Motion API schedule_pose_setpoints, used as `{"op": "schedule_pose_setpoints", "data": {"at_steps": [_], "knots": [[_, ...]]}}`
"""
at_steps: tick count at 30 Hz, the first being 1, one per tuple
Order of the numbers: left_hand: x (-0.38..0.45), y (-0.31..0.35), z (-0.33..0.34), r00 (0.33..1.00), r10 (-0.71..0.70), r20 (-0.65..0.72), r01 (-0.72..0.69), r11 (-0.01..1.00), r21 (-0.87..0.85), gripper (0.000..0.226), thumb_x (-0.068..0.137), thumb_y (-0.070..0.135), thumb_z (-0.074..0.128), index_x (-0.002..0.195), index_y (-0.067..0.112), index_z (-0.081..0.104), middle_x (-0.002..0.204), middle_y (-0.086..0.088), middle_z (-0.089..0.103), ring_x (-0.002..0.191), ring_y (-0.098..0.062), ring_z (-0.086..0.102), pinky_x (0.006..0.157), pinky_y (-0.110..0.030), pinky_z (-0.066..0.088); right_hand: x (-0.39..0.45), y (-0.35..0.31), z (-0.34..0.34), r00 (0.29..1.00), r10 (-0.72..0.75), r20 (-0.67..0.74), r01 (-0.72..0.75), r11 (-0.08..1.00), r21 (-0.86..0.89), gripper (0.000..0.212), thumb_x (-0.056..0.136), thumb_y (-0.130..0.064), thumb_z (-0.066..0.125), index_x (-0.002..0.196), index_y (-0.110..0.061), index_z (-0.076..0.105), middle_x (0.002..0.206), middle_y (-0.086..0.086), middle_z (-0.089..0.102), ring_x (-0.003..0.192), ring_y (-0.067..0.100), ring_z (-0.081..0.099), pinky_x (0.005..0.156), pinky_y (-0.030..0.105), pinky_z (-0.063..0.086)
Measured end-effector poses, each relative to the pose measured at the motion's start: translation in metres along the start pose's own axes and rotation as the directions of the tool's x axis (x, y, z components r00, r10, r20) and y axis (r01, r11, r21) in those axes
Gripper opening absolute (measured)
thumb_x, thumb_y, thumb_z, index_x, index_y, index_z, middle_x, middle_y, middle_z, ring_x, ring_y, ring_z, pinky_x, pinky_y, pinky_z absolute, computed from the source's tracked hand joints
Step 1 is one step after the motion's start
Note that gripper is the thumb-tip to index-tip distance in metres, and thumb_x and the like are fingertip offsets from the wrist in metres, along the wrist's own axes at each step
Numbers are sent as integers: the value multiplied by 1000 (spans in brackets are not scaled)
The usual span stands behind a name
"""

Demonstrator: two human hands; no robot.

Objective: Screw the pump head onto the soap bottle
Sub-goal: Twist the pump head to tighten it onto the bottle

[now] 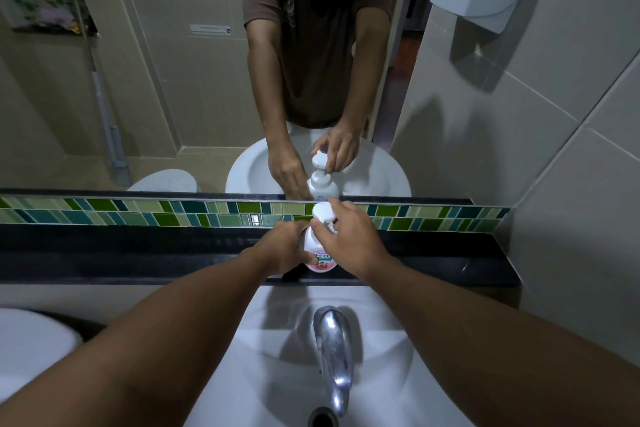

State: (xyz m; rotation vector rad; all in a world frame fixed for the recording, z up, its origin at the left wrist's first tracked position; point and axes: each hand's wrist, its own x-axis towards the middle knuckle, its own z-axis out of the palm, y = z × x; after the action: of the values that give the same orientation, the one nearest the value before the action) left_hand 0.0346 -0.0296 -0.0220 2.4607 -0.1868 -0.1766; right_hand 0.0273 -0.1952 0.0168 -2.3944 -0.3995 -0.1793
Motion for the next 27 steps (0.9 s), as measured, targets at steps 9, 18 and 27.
{"op": "schedule_pose_setpoints", "data": {"at_steps": [9, 18, 27], "knots": [[1, -2, -1, 1000, 26, 14, -26, 1000, 16, 55, 74, 24, 91, 122, 15, 67, 98, 0, 68, 85, -19, 58, 78, -28, 42, 1, 2, -1, 1000, -11, 25, 12, 999, -36, 41, 93, -34, 61, 127, -12, 60, 110, 11, 63, 101, 27, 58, 77, 26, 35], [0, -1, -3, 1000, 5, 25, -5, 1000, 16, 59, 71, 25, 92, 124, 17, 68, 115, -4, 75, 102, -24, 68, 92, -40, 54, 3, 3, -4, 998, -32, 52, 34, 998, -50, 48, 92, -34, 60, 134, -11, 58, 112, 13, 63, 103, 29, 59, 86, 34, 46], [1, -3, -3, 999, 12, 35, -12, 1000, 16, 58, 71, 25, 92, 123, 16, 68, 112, -3, 74, 99, -23, 67, 88, -36, 53, 3, 5, -7, 996, -57, 64, 59, 998, -34, 48, 93, -35, 60, 135, -12, 56, 111, 11, 60, 103, 28, 59, 88, 37, 48]]}}
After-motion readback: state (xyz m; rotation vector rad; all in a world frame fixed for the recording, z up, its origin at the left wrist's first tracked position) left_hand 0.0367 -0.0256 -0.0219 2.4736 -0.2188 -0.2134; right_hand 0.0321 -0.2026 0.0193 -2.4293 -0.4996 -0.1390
